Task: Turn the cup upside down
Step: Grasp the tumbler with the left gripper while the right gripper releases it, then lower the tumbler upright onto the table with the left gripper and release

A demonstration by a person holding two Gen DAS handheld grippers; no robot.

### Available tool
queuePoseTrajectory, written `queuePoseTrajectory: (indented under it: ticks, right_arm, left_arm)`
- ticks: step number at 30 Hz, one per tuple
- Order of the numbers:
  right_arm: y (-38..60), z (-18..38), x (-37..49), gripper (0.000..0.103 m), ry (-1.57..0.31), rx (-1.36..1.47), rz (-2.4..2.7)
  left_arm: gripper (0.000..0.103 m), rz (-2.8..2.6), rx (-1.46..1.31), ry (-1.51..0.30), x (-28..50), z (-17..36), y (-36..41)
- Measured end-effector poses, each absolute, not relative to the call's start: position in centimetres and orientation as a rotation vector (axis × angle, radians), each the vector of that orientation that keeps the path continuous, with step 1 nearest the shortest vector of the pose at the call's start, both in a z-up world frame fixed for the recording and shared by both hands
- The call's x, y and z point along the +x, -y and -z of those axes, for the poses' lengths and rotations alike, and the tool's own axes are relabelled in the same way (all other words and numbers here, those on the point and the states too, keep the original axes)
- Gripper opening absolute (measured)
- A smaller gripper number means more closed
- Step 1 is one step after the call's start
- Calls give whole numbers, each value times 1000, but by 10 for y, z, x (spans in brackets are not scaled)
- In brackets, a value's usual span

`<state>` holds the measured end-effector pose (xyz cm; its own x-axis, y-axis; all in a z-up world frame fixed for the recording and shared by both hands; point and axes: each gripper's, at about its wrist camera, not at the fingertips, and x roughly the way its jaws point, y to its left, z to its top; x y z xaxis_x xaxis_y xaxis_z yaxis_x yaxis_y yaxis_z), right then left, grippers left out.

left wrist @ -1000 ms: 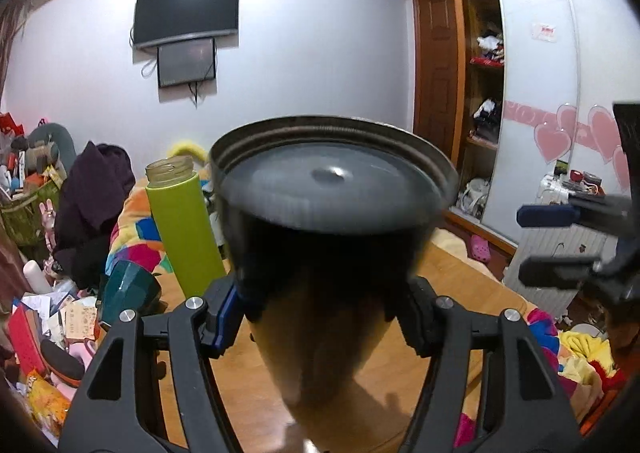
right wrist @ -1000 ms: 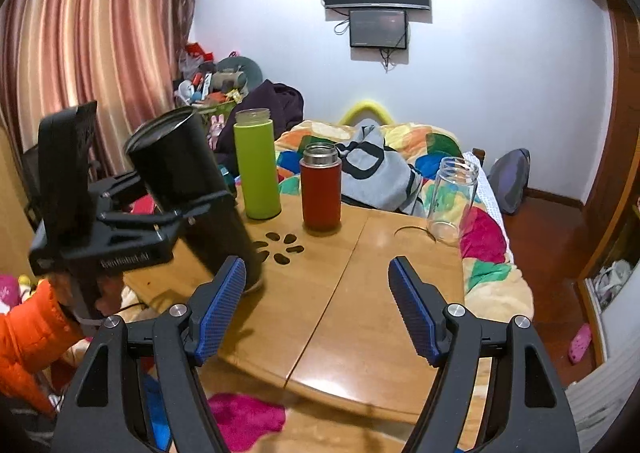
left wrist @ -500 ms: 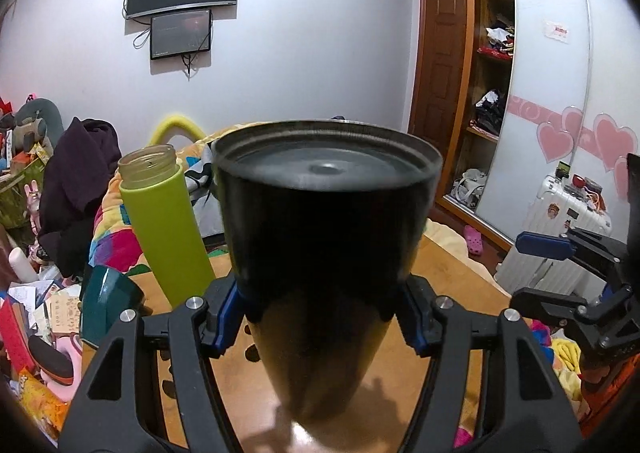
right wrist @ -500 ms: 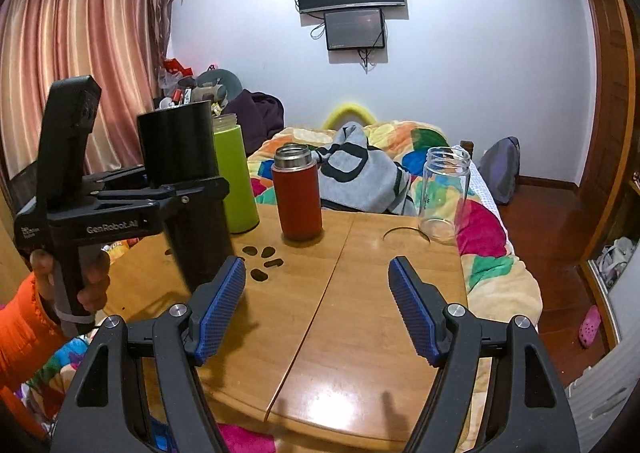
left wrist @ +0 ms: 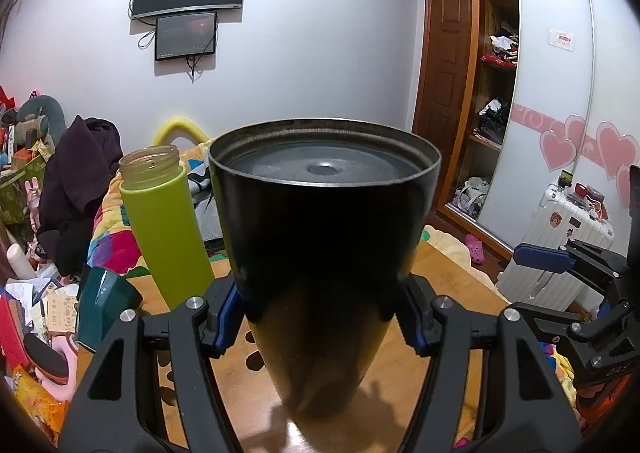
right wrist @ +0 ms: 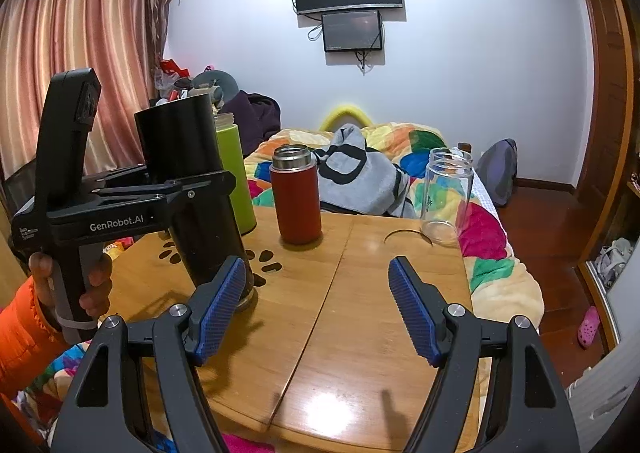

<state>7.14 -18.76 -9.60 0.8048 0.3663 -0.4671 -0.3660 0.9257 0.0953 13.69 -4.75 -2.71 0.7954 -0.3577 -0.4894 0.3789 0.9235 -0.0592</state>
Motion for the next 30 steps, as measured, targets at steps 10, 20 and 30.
queuePoseTrajectory:
  ticks: [10, 20, 30]
  right_arm:
    - [182, 93, 70, 71, -493, -7, -398]
    - [173, 88, 64, 75, -462, -33, -393]
    - [159, 71, 43, 94, -365, -47, -360]
  left_arm:
    - [65, 373, 92, -511, 132, 26, 51]
    - [85, 340, 74, -455, 96, 18, 28]
    - [103, 166, 42, -314, 39, 4, 5]
